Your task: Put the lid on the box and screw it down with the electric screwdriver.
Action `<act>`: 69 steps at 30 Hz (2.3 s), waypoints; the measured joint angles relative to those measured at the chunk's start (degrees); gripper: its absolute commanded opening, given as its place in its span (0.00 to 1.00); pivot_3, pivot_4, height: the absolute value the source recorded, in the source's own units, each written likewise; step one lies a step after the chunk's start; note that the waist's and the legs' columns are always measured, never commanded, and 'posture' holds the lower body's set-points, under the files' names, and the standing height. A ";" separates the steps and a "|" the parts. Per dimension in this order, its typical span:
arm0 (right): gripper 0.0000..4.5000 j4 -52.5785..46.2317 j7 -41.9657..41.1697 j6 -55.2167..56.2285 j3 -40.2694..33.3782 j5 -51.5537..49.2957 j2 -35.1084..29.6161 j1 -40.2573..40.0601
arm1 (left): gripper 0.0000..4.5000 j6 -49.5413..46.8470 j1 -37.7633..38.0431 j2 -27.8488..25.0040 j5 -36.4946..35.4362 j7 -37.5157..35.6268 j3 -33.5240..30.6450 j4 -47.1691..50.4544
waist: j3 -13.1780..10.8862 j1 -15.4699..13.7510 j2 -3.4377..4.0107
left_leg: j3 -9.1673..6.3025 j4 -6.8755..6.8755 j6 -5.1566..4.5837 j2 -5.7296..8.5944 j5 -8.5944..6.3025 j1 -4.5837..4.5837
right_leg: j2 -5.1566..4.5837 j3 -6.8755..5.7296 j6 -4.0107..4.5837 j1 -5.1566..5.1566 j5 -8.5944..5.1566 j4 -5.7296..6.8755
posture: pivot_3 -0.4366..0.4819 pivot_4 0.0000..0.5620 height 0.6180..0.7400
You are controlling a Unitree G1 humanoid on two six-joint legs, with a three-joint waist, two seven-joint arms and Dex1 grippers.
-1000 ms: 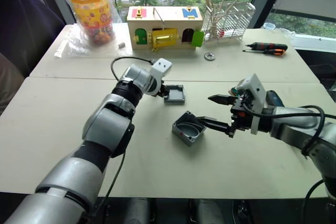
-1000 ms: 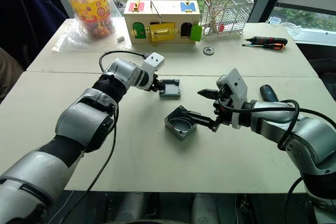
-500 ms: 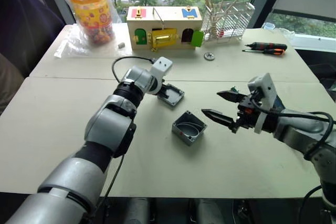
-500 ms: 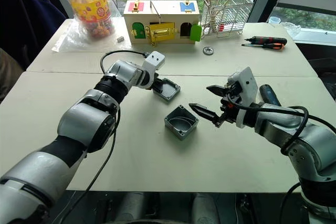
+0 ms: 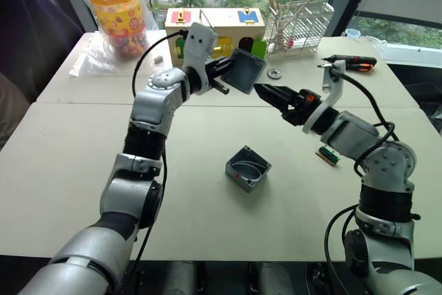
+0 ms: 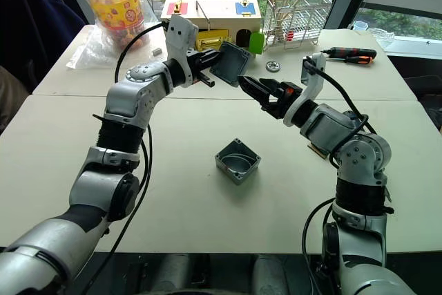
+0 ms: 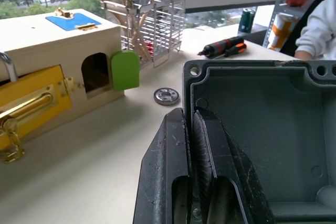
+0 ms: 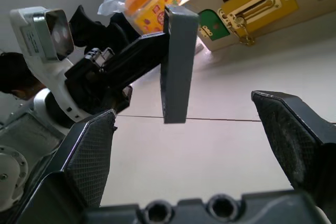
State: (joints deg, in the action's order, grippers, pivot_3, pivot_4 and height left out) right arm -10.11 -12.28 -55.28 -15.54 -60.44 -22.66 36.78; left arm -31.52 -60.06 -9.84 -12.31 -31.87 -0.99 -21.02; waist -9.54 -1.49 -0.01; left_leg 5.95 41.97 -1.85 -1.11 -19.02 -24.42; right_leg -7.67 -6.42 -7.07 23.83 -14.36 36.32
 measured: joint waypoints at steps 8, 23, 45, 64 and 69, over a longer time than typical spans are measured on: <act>1.00 3.24 -1.33 0.08 0.02 0.67 0.01 0.63 | 0.00 -1.87 1.68 0.48 -2.26 1.10 -0.07 4.64 | 0.00 0.94 0.01 | 0.00 -0.07 0.00 0.00 0.00 0.00 | 0.00 0.00 0.00 0.02 0.00 -0.01 | 0.48 0.27 0.74; 0.02 3.52 -0.58 1.09 -0.69 0.74 2.32 1.38 | 0.00 -1.82 2.08 0.56 -3.59 0.87 -0.02 5.74 | 0.00 0.92 0.02 | 0.01 -0.09 0.02 0.00 0.01 0.00 | 0.00 0.01 0.00 0.04 0.00 -0.02 | 0.48 0.27 0.74; 0.02 -0.13 -7.42 22.32 11.05 26.03 -5.40 -2.23 | 1.00 -19.65 6.10 -9.18 -23.44 -3.98 -12.56 14.47 | -0.01 1.13 0.06 | -0.04 -0.12 0.03 0.00 0.01 0.00 | -0.02 0.02 -0.01 0.08 -0.01 -0.04 | 0.48 0.27 0.74; 0.02 -7.54 -2.50 88.22 19.30 93.99 -20.89 -37.36 | 1.00 -20.70 13.22 -12.86 -20.91 -6.87 -0.52 16.36 | -0.01 0.94 0.03 | -0.12 -0.18 0.26 -0.07 0.13 0.30 | 0.01 0.02 0.00 -0.24 -0.04 -0.12 | 0.48 0.27 0.74; 0.02 -7.44 3.81 88.70 18.55 103.29 -18.45 -38.53 | 1.00 -19.06 14.75 -13.54 -20.52 -13.51 5.34 18.46 | -0.01 0.70 0.03 | -0.11 -0.16 0.26 -0.21 0.13 0.31 | 0.03 0.00 0.00 -0.30 -0.04 -0.14 | 0.48 0.27 0.74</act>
State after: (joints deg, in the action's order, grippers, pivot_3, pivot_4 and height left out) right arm -17.55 -8.47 33.42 3.00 42.85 -41.12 -1.75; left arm -50.58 -45.30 -23.38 -32.83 -45.39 4.35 -2.56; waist -9.55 -0.79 0.03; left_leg 5.84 41.81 -1.59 -1.32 -18.88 -24.11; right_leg -7.64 -6.42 -7.07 23.53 -14.40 36.17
